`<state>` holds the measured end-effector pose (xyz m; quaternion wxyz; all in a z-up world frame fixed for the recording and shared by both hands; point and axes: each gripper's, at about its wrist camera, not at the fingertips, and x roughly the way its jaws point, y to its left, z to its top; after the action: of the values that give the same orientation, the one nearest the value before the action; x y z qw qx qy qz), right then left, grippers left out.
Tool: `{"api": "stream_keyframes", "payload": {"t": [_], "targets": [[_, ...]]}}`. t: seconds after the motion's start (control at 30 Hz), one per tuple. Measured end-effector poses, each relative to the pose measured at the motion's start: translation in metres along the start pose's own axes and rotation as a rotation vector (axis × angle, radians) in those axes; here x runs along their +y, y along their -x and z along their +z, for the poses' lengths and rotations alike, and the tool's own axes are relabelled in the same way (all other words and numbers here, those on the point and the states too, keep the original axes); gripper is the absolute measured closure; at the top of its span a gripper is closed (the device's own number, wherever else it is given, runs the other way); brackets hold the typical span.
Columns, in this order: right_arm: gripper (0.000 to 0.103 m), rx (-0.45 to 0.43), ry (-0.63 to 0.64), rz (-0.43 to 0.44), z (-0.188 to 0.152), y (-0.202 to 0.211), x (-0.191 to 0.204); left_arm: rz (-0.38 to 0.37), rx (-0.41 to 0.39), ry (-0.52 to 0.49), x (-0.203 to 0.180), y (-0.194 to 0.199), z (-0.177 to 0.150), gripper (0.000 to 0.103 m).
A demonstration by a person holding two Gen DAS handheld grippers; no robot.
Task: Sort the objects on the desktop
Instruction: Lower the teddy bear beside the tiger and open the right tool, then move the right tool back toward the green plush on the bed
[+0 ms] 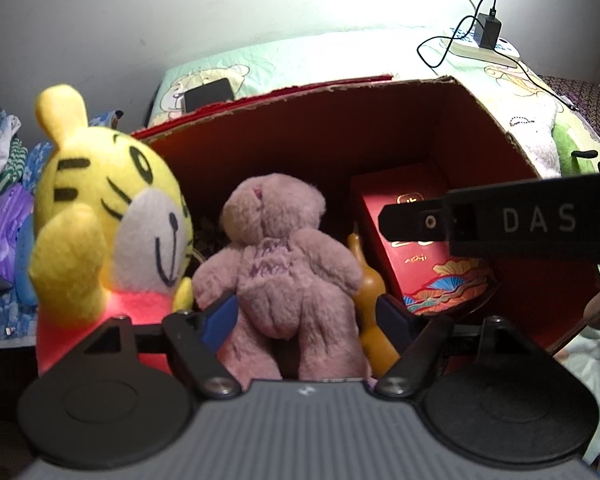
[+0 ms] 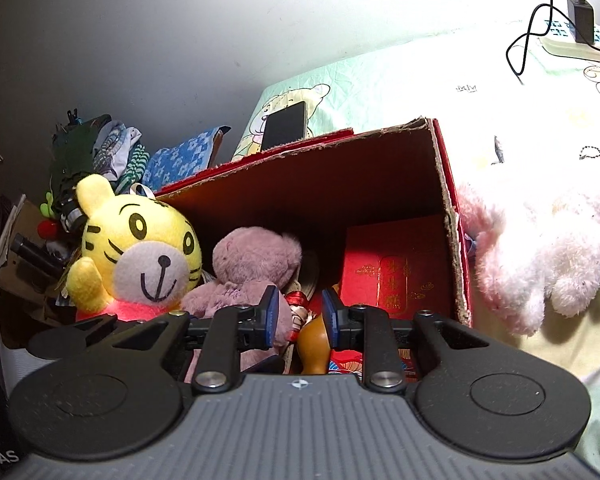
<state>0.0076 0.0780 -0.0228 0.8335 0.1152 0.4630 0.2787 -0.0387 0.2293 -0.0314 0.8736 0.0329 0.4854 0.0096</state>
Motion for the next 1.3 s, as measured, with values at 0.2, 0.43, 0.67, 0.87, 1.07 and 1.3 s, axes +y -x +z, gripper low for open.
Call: {"api": "stream_keyframes", "payload": {"t": [0.2, 0.43, 0.67, 0.87, 1.07, 1.3], "targets": [[0.076, -0.025, -0.002, 0.031, 0.003, 0.014, -0.001, 0.045, -0.024, 0.016, -0.003, 0.014, 0.007, 0.019], [0.076, -0.061, 0.006, 0.077, 0.008, 0.039, -0.006, 0.083, -0.062, 0.042, -0.013, 0.033, 0.013, 0.017], [0.075, -0.096, -0.028, 0.138, 0.009, 0.070, -0.033, 0.117, -0.109, 0.041, -0.042, 0.049, 0.022, 0.014], [0.074, -0.130, -0.101, 0.188, 0.007, 0.103, -0.076, 0.093, -0.117, 0.048, -0.068, 0.056, 0.029, 0.018], [0.070, -0.173, -0.171, 0.147, 0.004, 0.136, -0.131, 0.022, -0.166, 0.042, -0.102, 0.072, 0.037, 0.024], [0.070, -0.186, -0.244, 0.085, -0.004, 0.160, -0.195, -0.060, -0.221, -0.020, -0.163, 0.078, 0.048, 0.023]]}}
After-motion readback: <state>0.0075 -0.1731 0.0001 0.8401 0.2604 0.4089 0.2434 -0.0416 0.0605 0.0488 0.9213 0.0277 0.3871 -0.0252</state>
